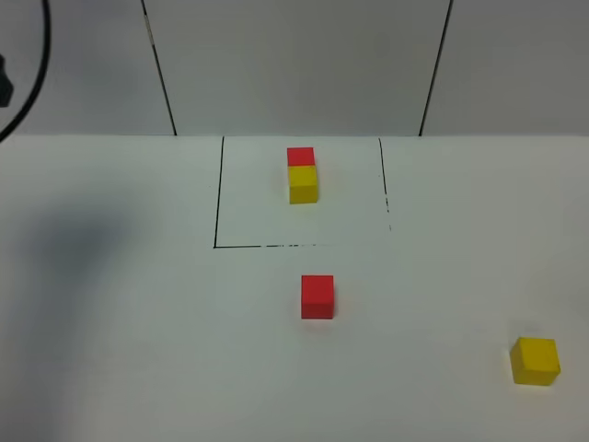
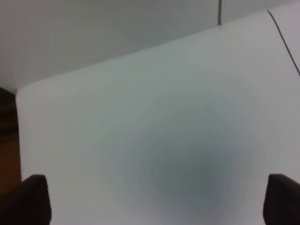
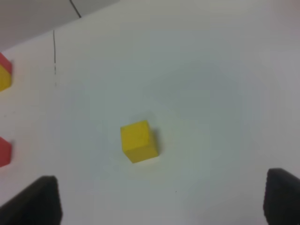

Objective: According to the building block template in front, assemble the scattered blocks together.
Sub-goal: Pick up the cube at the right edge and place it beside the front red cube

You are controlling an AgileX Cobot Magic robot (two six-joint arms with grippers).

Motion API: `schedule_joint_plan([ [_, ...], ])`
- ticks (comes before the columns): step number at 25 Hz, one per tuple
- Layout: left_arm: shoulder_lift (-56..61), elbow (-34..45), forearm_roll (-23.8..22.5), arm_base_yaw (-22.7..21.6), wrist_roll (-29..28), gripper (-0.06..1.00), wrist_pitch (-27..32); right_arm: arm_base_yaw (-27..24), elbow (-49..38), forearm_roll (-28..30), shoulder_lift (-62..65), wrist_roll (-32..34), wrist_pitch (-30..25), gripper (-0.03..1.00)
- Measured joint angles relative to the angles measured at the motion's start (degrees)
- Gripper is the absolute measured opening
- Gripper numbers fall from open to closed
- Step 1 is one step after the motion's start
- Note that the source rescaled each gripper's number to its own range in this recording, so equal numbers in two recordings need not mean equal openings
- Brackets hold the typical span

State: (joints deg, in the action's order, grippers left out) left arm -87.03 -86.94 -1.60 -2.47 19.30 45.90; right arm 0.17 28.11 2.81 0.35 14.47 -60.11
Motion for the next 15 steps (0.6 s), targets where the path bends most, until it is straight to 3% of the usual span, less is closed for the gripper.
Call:
schedule_joint_plan([
  [8, 9.93, 4.29, -0.94, -0.06, -12.64, 0.88, 13.68, 0.0, 0.0, 0.0, 0.0, 0.0, 0.0, 0.73],
  [15, 22.52, 16.62, -10.11, -0.06, -23.43, 0.87, 15.71, 0.0, 0.0, 0.0, 0.0, 0.0, 0.0, 0.73],
])
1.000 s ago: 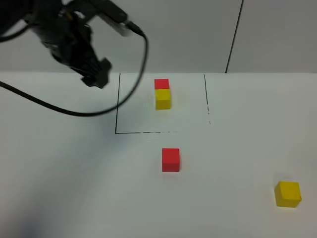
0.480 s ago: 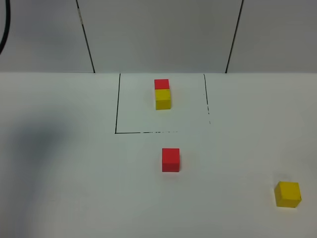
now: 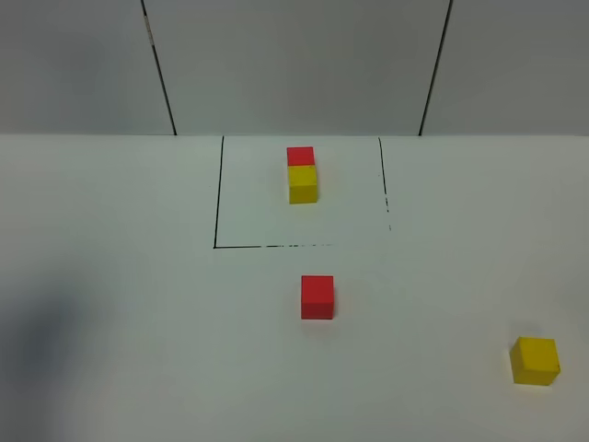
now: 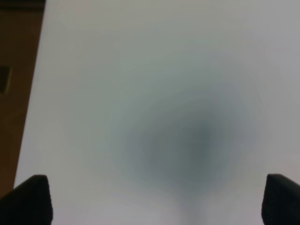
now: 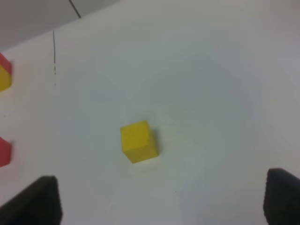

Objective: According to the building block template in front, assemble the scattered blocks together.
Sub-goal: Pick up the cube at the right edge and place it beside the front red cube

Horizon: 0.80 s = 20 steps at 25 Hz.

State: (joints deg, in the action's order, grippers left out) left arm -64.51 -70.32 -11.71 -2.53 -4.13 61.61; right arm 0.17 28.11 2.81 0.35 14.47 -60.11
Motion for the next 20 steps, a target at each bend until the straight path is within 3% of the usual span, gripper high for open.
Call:
schedule_joint_plan([
  [3, 8.53, 6.64, -2.26, 0.0, -2.79, 0.87, -1.59, 0.0, 0.0, 0.0, 0.0, 0.0, 0.0, 0.73],
  [9, 25.82, 18.25, -2.17, 0.0, -5.37, 0.86, -2.51, 0.0, 0.0, 0.0, 0.0, 0.0, 0.0, 0.73],
  [20, 49.81, 32.19, 5.35, 0.0, -4.53, 0.84, -1.85, 0.0, 0.0, 0.0, 0.0, 0.0, 0.0, 0.73],
])
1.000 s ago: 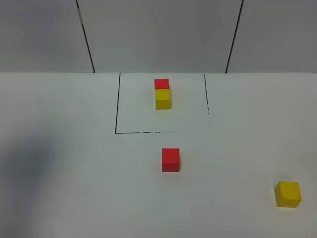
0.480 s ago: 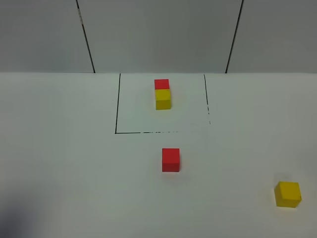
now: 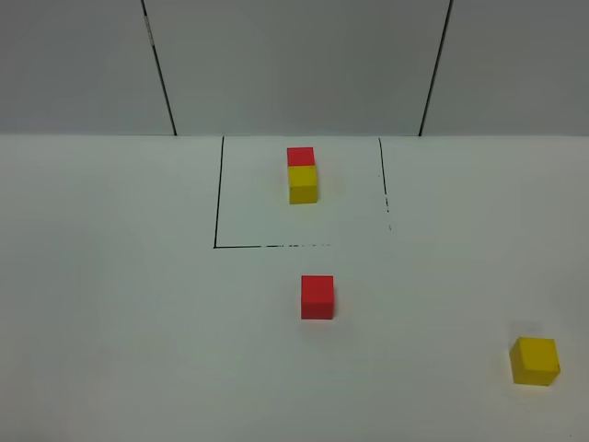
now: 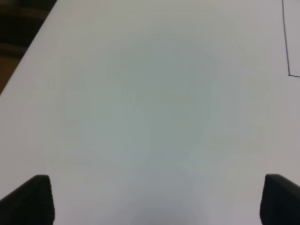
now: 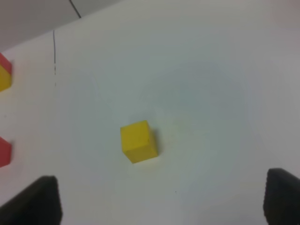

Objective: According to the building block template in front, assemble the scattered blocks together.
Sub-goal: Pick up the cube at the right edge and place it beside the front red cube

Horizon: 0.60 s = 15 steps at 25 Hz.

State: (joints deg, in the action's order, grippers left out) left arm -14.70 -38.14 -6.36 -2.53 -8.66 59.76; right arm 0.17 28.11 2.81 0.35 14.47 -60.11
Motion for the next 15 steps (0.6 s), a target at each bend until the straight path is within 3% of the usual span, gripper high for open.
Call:
schedule_joint_plan([
  [9, 9.88, 7.35, 12.71, 0.0, 12.6, 0.81, -0.24, 0.0, 0.0, 0.0, 0.0, 0.0, 0.0, 0.73],
  [15, 11.97, 7.89, 16.75, 0.0, 17.4, 0.71, 0.59, 0.0, 0.0, 0.0, 0.0, 0.0, 0.0, 0.73],
])
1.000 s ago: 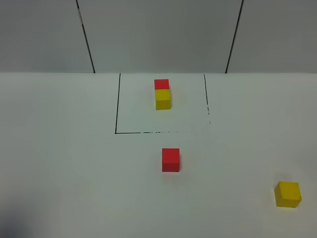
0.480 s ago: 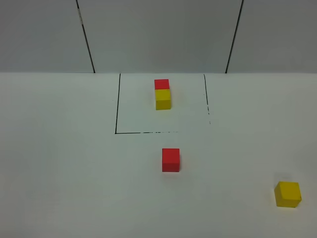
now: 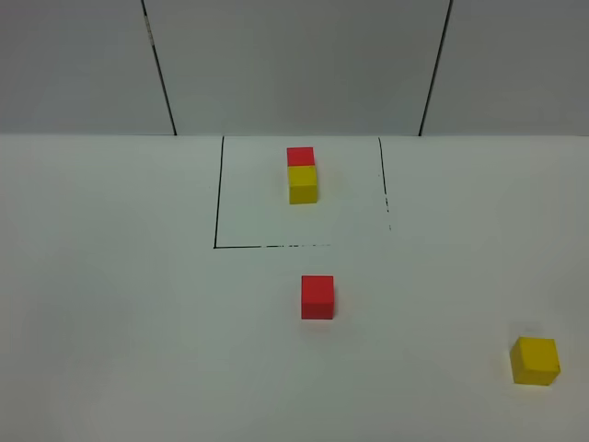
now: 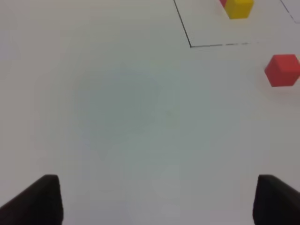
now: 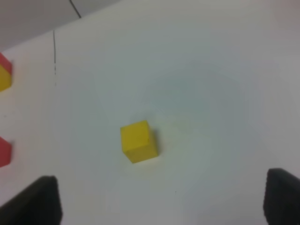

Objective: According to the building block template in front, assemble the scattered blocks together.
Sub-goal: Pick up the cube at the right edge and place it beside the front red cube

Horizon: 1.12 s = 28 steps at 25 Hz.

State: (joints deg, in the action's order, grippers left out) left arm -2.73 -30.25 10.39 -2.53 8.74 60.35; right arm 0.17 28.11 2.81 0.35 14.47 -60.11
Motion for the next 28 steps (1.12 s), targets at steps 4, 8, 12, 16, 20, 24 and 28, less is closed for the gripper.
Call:
schedule_joint_plan([
  [4, 0.0, 0.93, 0.41, 0.0, 0.14, 0.63, 1.12, 0.0, 0.0, 0.0, 0.0, 0.0, 0.0, 0.73],
  [8, 0.0, 0.93, 0.41, 0.0, 0.14, 0.59, 1.37, 0.0, 0.0, 0.0, 0.0, 0.0, 0.0, 0.73],
  [12, 0.0, 0.93, 0.53, 0.0, -0.14, 0.58, 1.37, 0.0, 0.0, 0.0, 0.0, 0.0, 0.0, 0.73],
  [16, 0.94, 0.93, 0.63, 0.0, -0.18, 0.58, 1.37, 0.0, 0.0, 0.0, 0.0, 0.0, 0.0, 0.73],
  [20, 3.02, 0.98, 0.8, 0.0, -0.18, 0.58, 1.37, 0.0, 0.0, 0.0, 0.0, 0.0, 0.0, 0.73],
  [24, 3.08, 1.03, 0.8, 0.0, -0.18, 0.58, 1.37, 0.0, 0.0, 0.0, 0.0, 0.0, 0.0, 0.73],
  [28, 3.19, 1.03, 0.8, 0.0, -0.18, 0.58, 1.37, 0.0, 0.0, 0.0, 0.0, 0.0, 0.0, 0.73],
])
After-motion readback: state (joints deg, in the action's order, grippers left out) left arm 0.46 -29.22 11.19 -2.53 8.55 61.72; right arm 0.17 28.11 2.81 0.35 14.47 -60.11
